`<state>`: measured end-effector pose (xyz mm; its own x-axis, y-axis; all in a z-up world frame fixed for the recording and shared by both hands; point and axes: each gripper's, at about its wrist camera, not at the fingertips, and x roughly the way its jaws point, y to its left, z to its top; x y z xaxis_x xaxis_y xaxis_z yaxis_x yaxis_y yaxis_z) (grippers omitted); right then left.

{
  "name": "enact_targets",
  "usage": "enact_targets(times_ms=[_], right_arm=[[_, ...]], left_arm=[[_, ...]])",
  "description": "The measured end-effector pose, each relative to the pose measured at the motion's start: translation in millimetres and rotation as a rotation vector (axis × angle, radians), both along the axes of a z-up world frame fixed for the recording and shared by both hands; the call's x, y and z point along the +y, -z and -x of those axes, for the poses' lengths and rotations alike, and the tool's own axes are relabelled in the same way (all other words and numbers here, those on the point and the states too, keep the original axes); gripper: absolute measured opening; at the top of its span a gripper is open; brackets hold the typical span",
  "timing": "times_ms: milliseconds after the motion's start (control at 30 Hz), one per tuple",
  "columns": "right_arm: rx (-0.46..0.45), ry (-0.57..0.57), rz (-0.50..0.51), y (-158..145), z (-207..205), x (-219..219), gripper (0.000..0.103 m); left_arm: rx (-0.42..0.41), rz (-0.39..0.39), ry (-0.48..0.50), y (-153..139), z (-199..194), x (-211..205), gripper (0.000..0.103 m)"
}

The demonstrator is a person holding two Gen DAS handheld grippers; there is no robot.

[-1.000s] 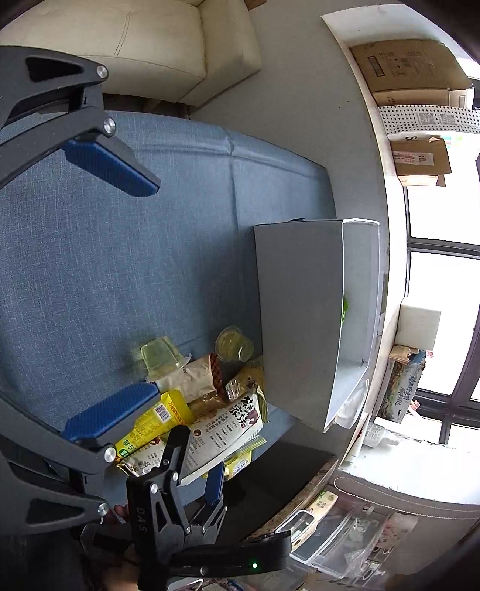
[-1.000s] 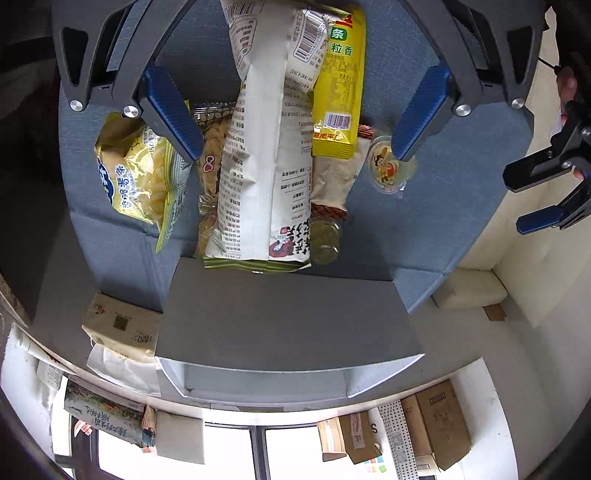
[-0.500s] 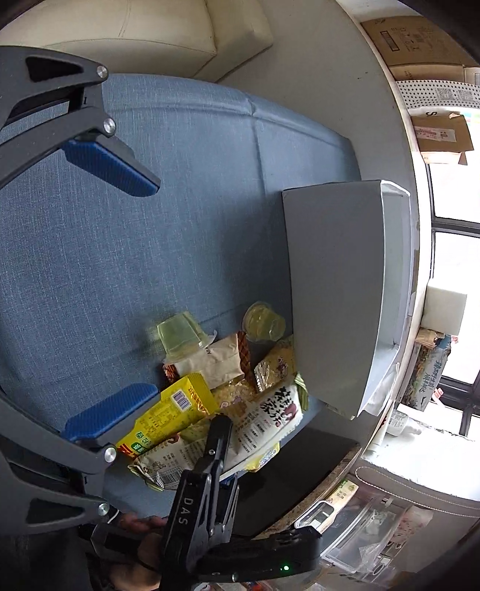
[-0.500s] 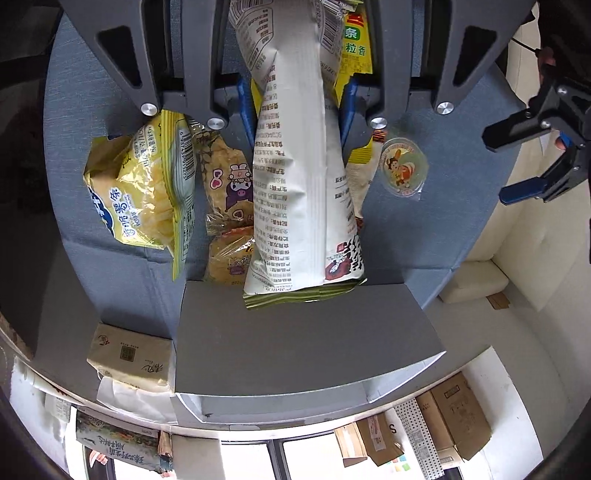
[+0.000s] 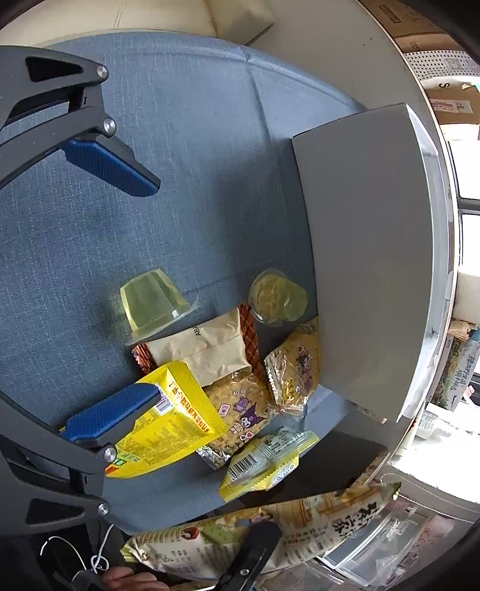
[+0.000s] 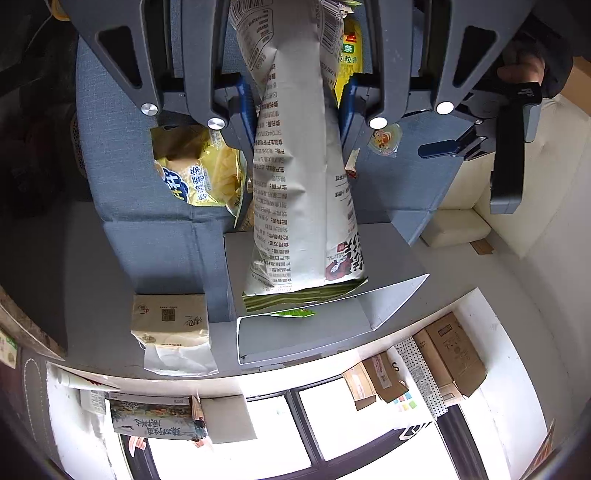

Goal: Organize snacks
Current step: 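Reach and grasp the large white printed snack bag with the right tool, then grasp the clear jelly cup with the left tool while the right carries the white bag into the box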

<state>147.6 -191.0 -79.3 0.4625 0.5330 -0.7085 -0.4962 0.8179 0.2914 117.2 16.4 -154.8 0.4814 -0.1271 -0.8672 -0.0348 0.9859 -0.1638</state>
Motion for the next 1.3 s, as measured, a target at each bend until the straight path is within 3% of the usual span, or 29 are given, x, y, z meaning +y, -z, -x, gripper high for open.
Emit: enact_targets(times_ms=[33, 200, 267, 333, 600, 900, 1100, 1300], right_arm=[[0.005, 0.004, -0.004, 0.4, 1.0, -4.1, 0.040], [0.029, 0.010, -0.002, 7.6, 2.8, -13.1, 0.040], [0.036, 0.012, -0.002, 10.6, 2.4, -14.7, 0.040], [0.043, 0.014, -0.004, 12.5, 2.4, -13.8, 0.040], [0.032, -0.021, 0.007, 10.0, 4.7, -2.8, 0.040], [0.015, -0.058, 0.006, 1.8, 3.5, 9.3, 0.040], [-0.047, -0.092, -0.013, -23.4, -11.7, 26.5, 0.040], [-0.120, -0.094, -0.045, -64.8, -53.0, 51.1, 0.040]], left_arm=[[0.008, -0.019, 0.001, 3.7, -2.1, -0.3, 0.102], [-0.003, -0.012, 0.010, 9.6, -1.0, 6.1, 0.075], [-0.017, -0.003, 0.004, 7.9, 0.2, 9.8, 0.051], [-0.019, 0.040, 0.014, 6.6, 0.6, 14.1, 0.035], [-0.093, 0.068, 0.054, -11.0, 11.6, 15.9, 0.033], [-0.205, 0.043, 0.063, -64.8, 27.8, 23.0, 0.033], [-0.311, 0.002, 0.042, -109.9, 15.0, 34.0, 0.033], [-0.420, -0.031, 0.018, -160.7, -21.0, 54.7, 0.033]])
